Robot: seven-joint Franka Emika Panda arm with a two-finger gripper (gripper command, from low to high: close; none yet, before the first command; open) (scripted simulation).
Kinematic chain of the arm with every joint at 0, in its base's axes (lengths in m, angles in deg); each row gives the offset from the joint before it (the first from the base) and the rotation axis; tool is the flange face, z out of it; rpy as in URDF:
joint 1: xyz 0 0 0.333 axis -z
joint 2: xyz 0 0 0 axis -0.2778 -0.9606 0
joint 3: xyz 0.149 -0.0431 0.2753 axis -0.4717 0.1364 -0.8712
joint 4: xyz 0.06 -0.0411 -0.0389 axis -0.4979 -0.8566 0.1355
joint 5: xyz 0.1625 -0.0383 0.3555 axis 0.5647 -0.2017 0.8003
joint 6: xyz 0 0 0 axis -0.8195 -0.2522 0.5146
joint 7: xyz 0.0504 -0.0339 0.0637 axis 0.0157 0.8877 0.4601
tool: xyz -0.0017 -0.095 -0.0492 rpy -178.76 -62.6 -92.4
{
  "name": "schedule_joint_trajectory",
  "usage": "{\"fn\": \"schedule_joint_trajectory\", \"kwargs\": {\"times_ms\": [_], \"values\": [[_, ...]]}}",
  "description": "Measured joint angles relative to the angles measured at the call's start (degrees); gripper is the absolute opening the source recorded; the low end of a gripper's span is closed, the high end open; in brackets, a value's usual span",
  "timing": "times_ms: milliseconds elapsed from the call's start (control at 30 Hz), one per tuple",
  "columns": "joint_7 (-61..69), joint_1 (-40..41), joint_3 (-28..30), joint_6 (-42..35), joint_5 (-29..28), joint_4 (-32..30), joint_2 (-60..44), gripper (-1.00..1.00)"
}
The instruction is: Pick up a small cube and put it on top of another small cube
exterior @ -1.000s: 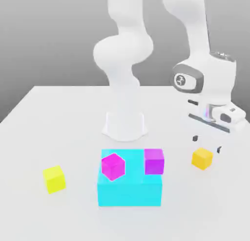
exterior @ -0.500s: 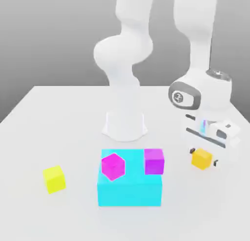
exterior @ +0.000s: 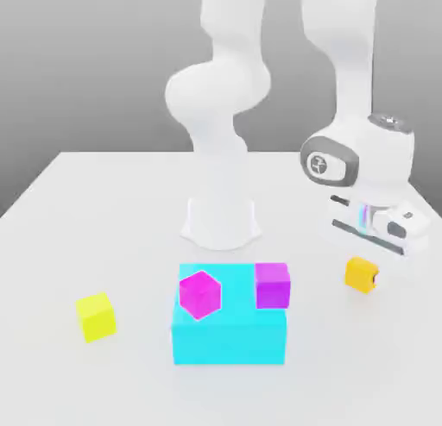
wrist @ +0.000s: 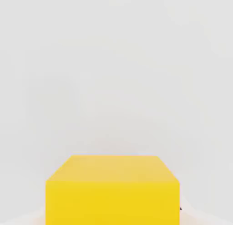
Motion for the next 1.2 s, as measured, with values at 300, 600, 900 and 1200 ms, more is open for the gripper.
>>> {"fn": "schedule_joint_trajectory", "kwargs": {"times_ms": [300, 600, 900, 1200], "values": [[0.97, -0.16, -0.85, -6.24, 2.11, -2.0, 7.66, -1.0], [-17.91, 8.37, 1.2, -16.11, -15.8, 4.21, 8.69, -1.0], [-40.49, 19.96, 6.64, -28.42, -35.15, 14.27, 7.89, -1.0], [-40.85, 36.2, 17.54, -28.7, -32.67, 13.48, 11.5, -1.0]]}}
